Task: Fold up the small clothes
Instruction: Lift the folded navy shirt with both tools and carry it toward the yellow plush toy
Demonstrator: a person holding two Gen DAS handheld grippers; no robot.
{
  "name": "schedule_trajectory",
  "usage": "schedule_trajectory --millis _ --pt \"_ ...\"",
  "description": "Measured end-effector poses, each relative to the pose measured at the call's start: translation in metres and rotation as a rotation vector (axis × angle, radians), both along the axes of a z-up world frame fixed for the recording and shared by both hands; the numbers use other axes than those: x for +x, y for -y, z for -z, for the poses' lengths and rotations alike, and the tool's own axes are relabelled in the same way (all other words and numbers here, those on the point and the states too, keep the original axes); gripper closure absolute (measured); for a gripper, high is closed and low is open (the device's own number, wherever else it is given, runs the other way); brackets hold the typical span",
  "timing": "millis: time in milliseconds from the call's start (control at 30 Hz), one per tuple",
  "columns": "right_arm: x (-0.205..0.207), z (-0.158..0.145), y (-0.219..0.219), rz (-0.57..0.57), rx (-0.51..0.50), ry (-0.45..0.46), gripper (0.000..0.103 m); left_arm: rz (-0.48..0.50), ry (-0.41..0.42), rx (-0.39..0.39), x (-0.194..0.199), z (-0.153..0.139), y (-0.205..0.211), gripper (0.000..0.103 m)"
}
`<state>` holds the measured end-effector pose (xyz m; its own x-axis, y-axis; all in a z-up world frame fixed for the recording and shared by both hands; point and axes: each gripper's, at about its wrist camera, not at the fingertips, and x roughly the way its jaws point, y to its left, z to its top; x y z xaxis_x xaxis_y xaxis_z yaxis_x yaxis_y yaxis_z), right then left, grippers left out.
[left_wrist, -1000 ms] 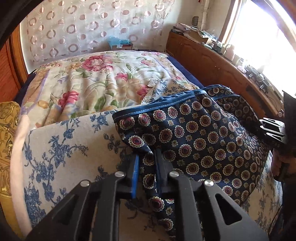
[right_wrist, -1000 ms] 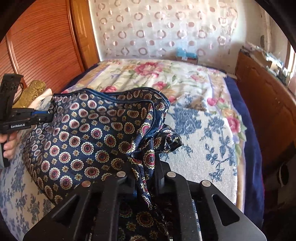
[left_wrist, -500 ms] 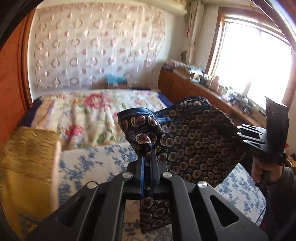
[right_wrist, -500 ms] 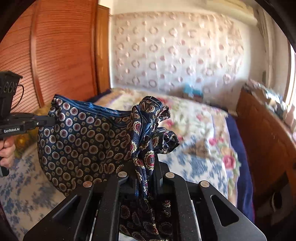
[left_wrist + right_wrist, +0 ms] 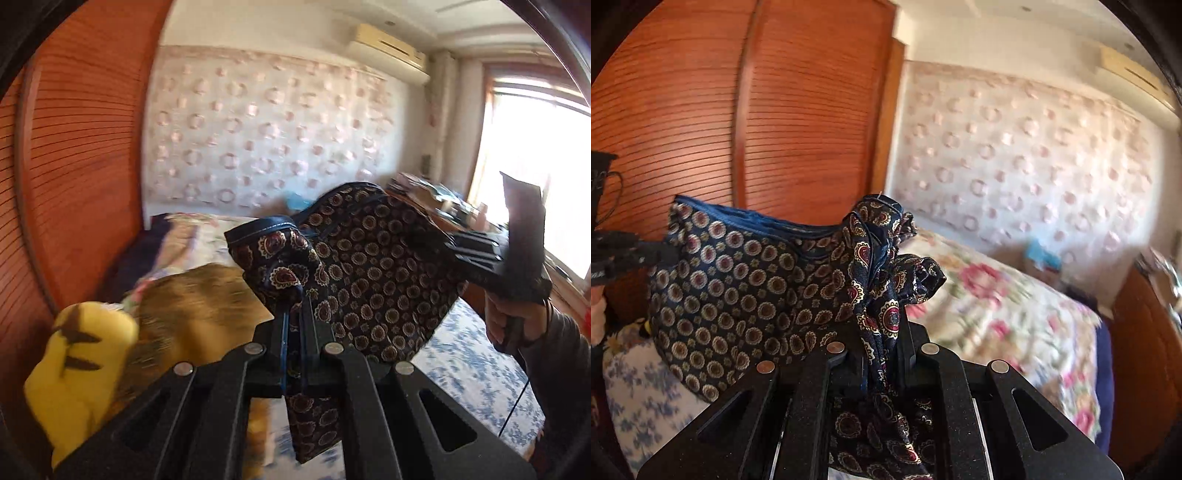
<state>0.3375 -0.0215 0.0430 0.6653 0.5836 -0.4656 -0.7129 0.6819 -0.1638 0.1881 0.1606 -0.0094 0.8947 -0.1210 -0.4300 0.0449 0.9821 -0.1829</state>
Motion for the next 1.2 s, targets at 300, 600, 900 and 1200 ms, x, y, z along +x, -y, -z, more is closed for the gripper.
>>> schedule_trajectory --millis 300,600,900,1200 --pt "0.027 0.023 -0.154 -0.183 -0.096 0.04 0.096 -0.189 -0.076 -0.015 -0.02 0.06 -0.055 0.101" --pt "0.038 0.047 -0.239 -0.208 -0.159 0.057 0.094 -0.258 -0.148 0.017 -0.028 0.093 -0.053 0.1" --pt "0.059 0.032 -0.217 -0.128 -0.093 -0.015 0.043 -0.274 -0.164 0.011 -0.038 0.095 -0.054 0.1" --pt "0.058 0.051 -0.174 -0.134 -0.05 -0.129 0.039 -0.241 -0.158 0.035 -0.046 0.084 -0.056 0.091"
